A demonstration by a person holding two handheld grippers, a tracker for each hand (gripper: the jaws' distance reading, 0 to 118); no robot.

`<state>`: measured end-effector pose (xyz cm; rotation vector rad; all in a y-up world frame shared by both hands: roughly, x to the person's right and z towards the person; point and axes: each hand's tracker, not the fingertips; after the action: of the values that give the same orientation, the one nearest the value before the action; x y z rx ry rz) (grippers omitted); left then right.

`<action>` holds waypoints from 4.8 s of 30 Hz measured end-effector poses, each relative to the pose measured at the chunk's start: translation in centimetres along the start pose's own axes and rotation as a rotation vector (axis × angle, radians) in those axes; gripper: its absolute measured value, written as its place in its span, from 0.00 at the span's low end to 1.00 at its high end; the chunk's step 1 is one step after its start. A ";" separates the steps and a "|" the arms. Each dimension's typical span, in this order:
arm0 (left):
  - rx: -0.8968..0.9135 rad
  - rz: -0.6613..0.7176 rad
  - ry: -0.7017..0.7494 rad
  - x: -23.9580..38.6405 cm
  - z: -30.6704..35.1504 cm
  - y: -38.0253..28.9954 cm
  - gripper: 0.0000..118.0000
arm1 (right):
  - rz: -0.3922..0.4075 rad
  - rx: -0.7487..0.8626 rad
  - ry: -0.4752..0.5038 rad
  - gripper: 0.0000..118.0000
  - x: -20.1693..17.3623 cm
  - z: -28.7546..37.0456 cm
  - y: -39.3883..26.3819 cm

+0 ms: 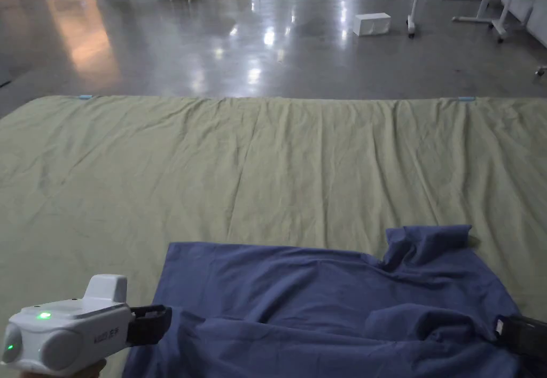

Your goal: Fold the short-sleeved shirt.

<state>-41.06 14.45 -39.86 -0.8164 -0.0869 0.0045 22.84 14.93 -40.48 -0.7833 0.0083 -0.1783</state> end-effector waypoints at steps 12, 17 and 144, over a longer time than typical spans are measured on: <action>0.641 -0.098 0.139 7.3 27.0 -4.3 0.57 | 0.026 0.505 0.083 0.68 -6.9 22.5 -4.6; 0.727 -0.092 0.177 10.1 29.5 -6.1 0.00 | 0.163 0.567 0.064 0.00 -12.0 25.8 -7.5; 0.807 -0.190 0.035 16.1 33.5 -9.0 0.00 | 0.398 0.646 0.119 0.00 -18.5 29.6 -11.2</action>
<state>-27.99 33.28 -9.26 0.0002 -0.1180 -0.1462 5.08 30.93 -12.71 -0.1151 0.2084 0.1497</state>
